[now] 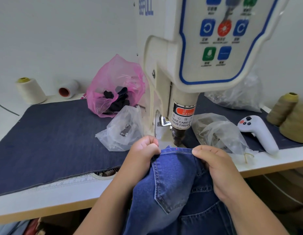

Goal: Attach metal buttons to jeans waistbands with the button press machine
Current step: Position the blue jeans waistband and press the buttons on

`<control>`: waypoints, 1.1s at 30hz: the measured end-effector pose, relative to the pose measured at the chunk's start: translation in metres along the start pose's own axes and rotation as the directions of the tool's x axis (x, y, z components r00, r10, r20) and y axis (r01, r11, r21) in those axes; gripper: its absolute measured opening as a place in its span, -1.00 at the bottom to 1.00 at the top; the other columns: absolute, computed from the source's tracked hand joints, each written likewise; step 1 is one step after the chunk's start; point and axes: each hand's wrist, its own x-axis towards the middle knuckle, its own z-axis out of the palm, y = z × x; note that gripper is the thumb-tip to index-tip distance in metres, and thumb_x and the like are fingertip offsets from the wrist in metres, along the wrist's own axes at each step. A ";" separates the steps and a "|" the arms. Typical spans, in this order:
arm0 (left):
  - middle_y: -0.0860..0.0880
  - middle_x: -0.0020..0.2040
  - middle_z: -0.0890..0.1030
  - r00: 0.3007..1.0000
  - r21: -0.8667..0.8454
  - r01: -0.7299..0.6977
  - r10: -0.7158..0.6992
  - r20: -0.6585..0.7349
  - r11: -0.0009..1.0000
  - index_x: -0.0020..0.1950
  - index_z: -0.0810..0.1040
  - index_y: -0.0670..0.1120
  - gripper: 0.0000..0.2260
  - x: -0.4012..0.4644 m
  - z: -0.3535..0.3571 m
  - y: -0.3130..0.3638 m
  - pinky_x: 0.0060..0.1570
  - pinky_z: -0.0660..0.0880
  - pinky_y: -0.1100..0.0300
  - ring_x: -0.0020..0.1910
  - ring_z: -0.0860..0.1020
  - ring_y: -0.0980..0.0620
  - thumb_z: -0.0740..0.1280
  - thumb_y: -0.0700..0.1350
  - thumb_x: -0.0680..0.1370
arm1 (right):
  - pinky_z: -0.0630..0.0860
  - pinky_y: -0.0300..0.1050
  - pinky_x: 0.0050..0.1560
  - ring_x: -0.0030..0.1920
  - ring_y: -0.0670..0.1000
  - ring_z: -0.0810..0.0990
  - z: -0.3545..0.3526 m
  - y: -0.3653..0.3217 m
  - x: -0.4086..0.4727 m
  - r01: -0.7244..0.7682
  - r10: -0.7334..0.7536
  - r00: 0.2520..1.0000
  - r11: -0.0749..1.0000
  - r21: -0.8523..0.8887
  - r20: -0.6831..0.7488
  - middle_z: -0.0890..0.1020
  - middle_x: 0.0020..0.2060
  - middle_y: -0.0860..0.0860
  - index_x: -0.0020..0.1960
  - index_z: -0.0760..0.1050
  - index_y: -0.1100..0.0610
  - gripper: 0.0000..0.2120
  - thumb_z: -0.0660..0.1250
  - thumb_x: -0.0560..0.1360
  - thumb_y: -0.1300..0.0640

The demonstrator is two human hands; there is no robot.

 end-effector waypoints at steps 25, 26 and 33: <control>0.04 -0.42 0.39 0.997 0.080 -0.065 0.068 -0.038 0.995 -0.31 0.39 -0.04 -0.93 -0.001 0.003 -0.008 -0.37 0.27 0.21 -0.46 0.32 0.13 0.27 -0.13 0.26 | 0.54 -0.32 -0.41 -0.45 -0.09 0.57 -0.001 -0.003 0.001 -0.066 0.099 0.988 0.966 0.250 -0.119 0.60 -0.46 0.06 -0.32 0.60 0.21 -0.74 0.30 0.49 0.40; 0.05 -0.42 0.39 0.997 0.085 -0.067 0.071 -0.039 0.994 -0.30 0.39 -0.05 -0.92 -0.001 0.002 -0.008 -0.37 0.27 0.21 -0.46 0.32 0.14 0.27 -0.12 0.26 | 0.54 -0.32 -0.41 -0.44 -0.08 0.57 -0.002 -0.003 0.002 -0.062 0.095 0.988 0.966 0.252 -0.123 0.60 -0.46 0.06 -0.31 0.60 0.21 -0.75 0.30 0.49 0.40; 0.05 -0.43 0.39 0.997 0.088 -0.060 0.063 -0.036 0.994 -0.30 0.40 -0.04 -0.93 -0.001 0.002 -0.008 -0.39 0.28 0.22 -0.46 0.32 0.13 0.27 -0.13 0.27 | 0.52 -0.30 -0.39 -0.44 -0.09 0.55 -0.003 0.000 0.004 -0.056 0.080 0.991 0.975 0.214 -0.109 0.58 -0.47 0.03 -0.42 0.63 0.15 -0.64 0.31 0.49 0.39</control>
